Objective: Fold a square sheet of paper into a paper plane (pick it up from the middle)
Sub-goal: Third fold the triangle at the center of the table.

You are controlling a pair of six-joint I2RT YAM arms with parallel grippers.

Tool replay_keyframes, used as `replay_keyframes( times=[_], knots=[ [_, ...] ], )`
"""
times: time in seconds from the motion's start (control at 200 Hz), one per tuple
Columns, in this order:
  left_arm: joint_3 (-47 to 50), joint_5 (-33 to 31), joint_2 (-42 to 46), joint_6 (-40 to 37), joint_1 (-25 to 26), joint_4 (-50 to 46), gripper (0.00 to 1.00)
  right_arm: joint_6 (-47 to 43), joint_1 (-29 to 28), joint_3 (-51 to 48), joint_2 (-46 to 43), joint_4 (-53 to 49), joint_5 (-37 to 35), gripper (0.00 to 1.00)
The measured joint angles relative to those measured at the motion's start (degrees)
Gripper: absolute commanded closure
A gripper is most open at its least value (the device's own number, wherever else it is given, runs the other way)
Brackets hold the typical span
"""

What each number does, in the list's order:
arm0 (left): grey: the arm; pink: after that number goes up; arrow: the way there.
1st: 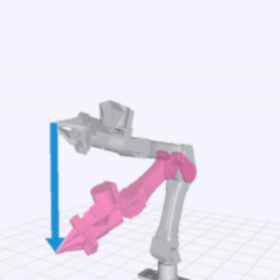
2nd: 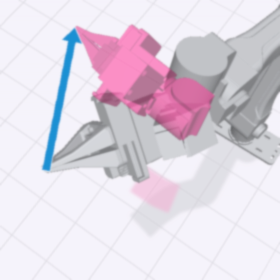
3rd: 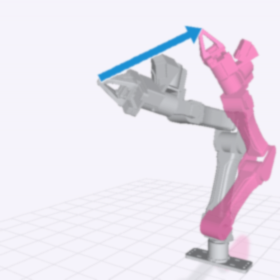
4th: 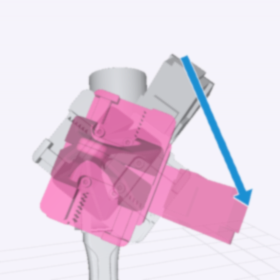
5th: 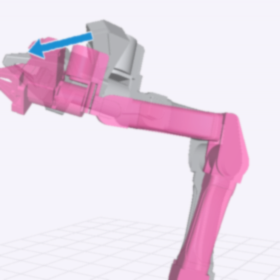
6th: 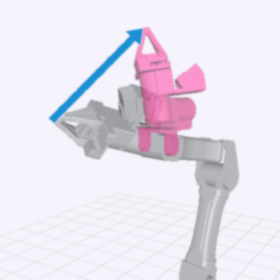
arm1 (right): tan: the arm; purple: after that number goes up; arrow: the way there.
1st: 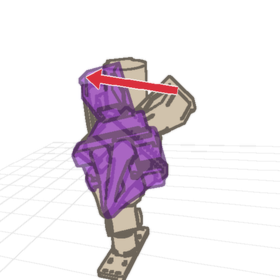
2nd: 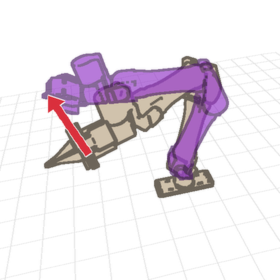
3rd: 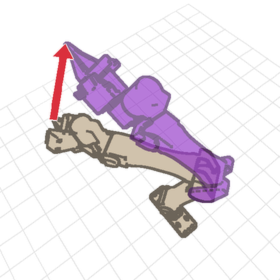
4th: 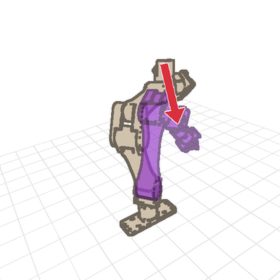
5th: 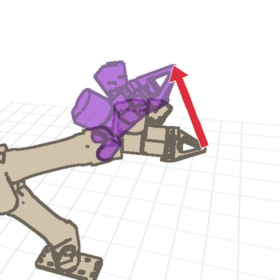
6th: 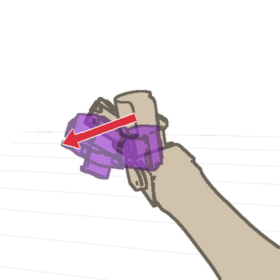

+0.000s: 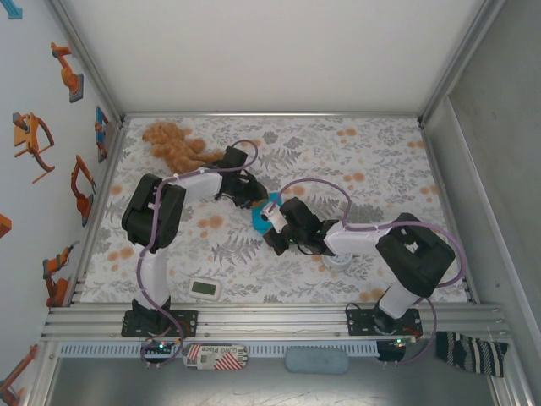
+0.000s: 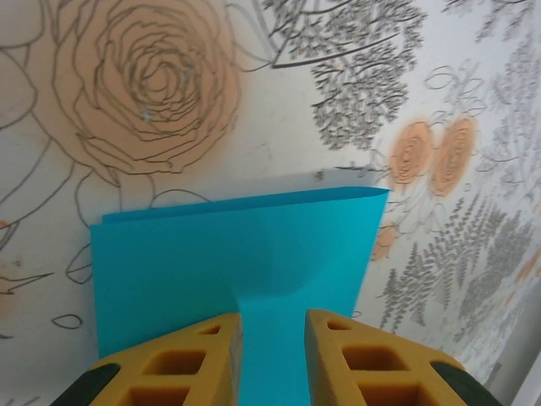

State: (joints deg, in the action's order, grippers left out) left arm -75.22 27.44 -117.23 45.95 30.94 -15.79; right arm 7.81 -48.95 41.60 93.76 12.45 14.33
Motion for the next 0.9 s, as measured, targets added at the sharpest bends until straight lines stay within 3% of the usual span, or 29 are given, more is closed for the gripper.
replay_keyframes(
  times=[0.896],
  knots=[
    [-2.82,-0.35,-2.12,-4.76,0.17,-4.02,0.75,12.85,1.38,4.98,3.43,-7.13,-10.73,1.0]
  ],
)
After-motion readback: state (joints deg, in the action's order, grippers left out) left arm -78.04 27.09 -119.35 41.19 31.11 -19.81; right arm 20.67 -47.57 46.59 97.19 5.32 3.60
